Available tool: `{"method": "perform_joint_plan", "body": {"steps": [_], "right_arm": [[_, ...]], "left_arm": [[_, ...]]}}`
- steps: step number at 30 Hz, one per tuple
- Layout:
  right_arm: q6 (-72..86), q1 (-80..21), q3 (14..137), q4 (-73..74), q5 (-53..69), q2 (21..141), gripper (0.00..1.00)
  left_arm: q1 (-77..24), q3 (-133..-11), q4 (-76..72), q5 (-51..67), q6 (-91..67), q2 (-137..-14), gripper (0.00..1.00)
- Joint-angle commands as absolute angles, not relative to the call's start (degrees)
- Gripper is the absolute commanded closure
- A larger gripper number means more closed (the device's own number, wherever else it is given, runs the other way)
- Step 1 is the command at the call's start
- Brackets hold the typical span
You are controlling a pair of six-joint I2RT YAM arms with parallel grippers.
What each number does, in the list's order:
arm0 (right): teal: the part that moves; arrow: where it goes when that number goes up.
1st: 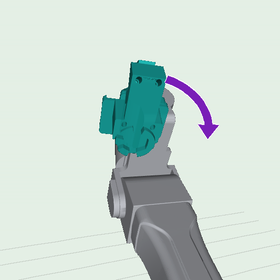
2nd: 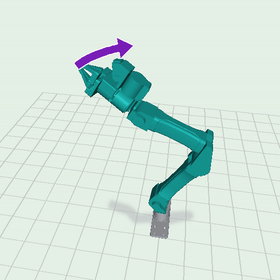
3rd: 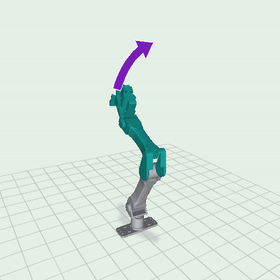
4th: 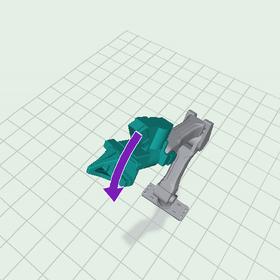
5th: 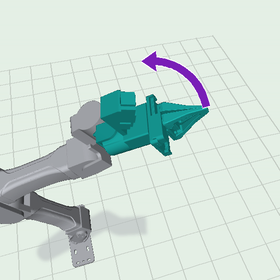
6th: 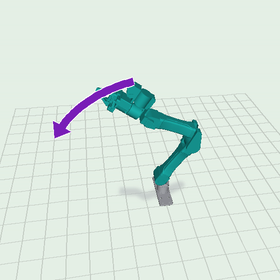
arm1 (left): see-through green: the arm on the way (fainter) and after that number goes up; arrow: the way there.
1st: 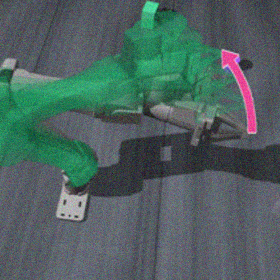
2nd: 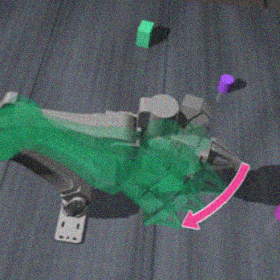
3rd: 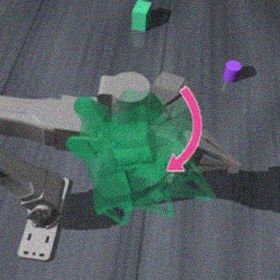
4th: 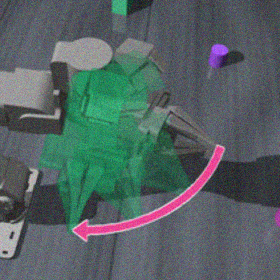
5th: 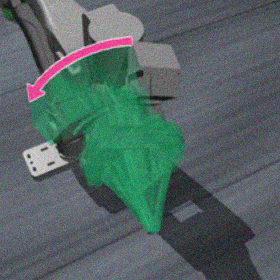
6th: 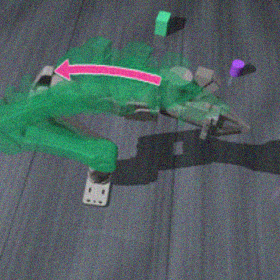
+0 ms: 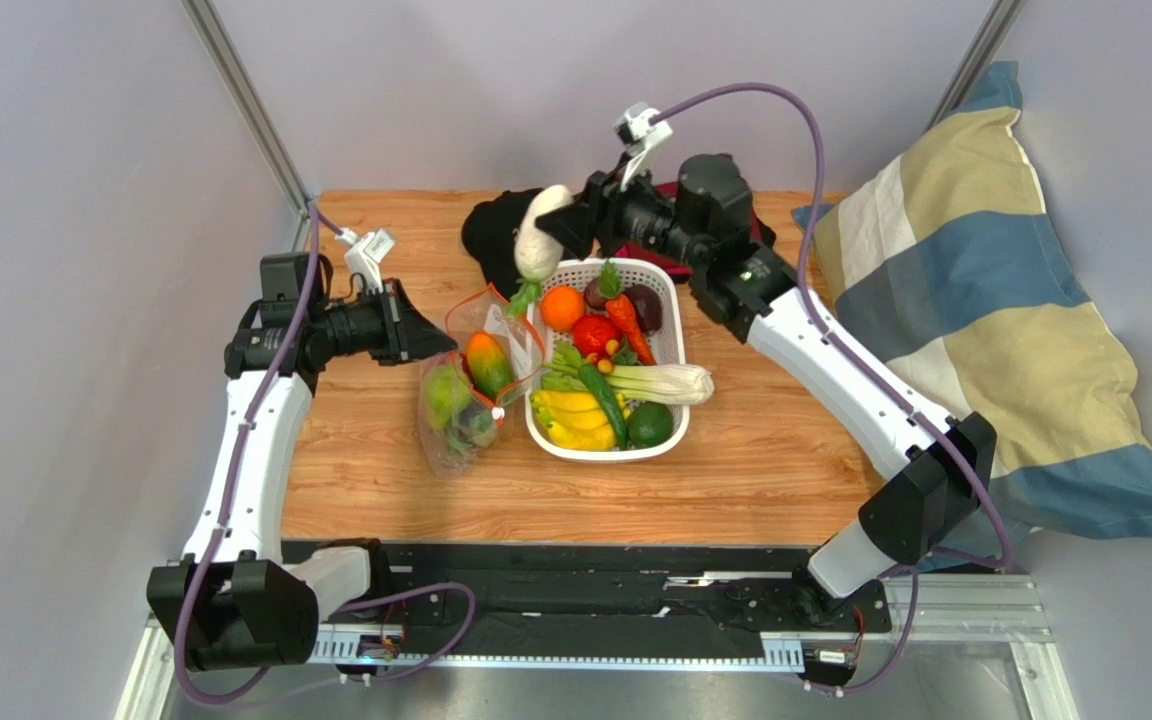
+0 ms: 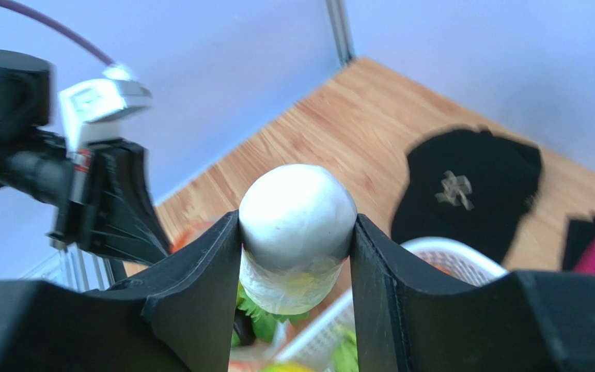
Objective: Place the food in the zip-top bag and seal the zipper
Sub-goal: Place the fake vegetable in the zipper food storage bag.
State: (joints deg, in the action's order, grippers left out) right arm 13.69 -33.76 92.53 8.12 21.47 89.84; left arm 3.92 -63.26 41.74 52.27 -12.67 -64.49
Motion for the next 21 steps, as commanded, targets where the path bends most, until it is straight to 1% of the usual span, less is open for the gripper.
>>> {"method": "perform_joint_plan", "body": {"steps": [1, 2, 4, 10, 13, 14, 18, 19, 20, 21], "right_arm": [[10.3, -40.9, 87.7, -10.5, 16.6, 86.7, 0.96], [9.6, -42.0, 86.5, -13.9, 15.5, 86.7, 1.00], [9.2, -44.3, 83.9, -15.4, 15.1, 87.4, 1.00], [11.1, -46.3, 80.5, -11.6, 14.1, 90.8, 1.00], [13.5, -46.3, 81.5, -6.4, 16.3, 93.6, 1.00], [15.4, -46.3, 82.3, -3.4, 18.6, 96.0, 1.00], [18.1, -46.3, 90.9, 9.1, 26.4, 104.7, 1.00], [18.3, -46.3, 91.0, 9.2, 27.5, 104.9, 0.93], [18.4, -46.3, 91.6, 10.0, 29.8, 105.3, 0.74], [18.2, -46.3, 93.1, 11.8, 30.8, 106.2, 0.62]], "left_arm": [[4.8, -63.6, 37.9, 57.1, -17.5, -64.5, 1.00], [5.1, -63.5, 37.6, 57.9, -17.8, -64.6, 1.00], [5.5, -63.3, 36.5, 58.5, -19.2, -64.8, 1.00], [5.8, -63.2, 34.4, 59.6, -21.0, -65.0, 1.00], [5.9, -62.9, 34.4, 59.9, -20.8, -64.9, 1.00], [5.9, -62.8, 34.4, 60.1, -20.7, -64.7, 1.00], [5.9, -62.2, 34.9, 60.4, -20.3, -64.4, 1.00], [5.9, -62.1, 35.2, 60.5, -19.7, -64.2, 1.00], [5.9, -62.1, 35.5, 60.4, -19.3, -64.2, 1.00], [6.0, -62.0, 36.2, 60.5, -18.7, -64.2, 1.00]]}}
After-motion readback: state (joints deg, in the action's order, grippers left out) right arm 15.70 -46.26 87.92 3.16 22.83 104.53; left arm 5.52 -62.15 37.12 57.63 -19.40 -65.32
